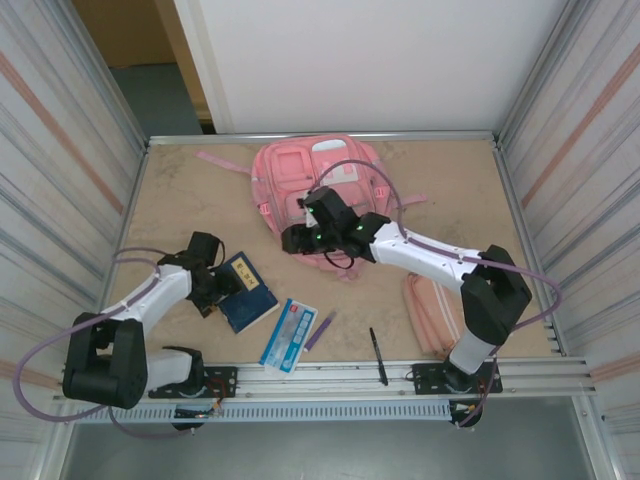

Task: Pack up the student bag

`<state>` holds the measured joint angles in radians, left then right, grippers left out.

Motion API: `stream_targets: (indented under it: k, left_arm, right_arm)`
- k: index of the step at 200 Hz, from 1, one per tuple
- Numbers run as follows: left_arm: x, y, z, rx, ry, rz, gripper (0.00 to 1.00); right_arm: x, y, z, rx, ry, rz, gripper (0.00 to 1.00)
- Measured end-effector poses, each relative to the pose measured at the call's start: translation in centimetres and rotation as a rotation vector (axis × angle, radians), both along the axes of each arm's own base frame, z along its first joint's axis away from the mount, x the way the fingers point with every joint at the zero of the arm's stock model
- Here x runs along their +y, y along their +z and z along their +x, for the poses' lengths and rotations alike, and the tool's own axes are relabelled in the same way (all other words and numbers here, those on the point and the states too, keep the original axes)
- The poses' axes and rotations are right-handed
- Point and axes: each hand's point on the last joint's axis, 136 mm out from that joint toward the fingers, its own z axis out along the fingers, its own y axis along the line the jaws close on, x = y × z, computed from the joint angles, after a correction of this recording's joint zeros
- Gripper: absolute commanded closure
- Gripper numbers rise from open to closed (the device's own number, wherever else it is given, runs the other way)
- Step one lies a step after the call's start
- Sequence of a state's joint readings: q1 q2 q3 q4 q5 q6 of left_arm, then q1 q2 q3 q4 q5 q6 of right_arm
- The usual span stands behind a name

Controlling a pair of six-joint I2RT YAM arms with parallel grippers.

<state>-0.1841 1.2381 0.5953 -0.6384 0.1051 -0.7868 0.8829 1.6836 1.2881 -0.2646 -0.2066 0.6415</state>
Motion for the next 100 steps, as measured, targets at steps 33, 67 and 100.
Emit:
stream_targets:
  k: [33, 67, 100]
  left_arm:
    - [-0.8, -0.2, 0.6, -0.011, -0.042, -0.04, 0.29]
    - [-0.9, -0.2, 0.6, -0.009, -0.048, -0.058, 0.29]
    - [-1.0, -0.3, 0.6, -0.025, -0.044, -0.069, 0.27]
  right_arm:
    - [3.9, -4.0, -2.5, 0.115, 0.187, 0.009, 0.64]
    - [4.5, -10.6, -3.6, 0.221, 0.239, -0.097, 0.62]
    - [4.8, -13.1, -3.8, 0.239, 0.274, -0.15, 0.7]
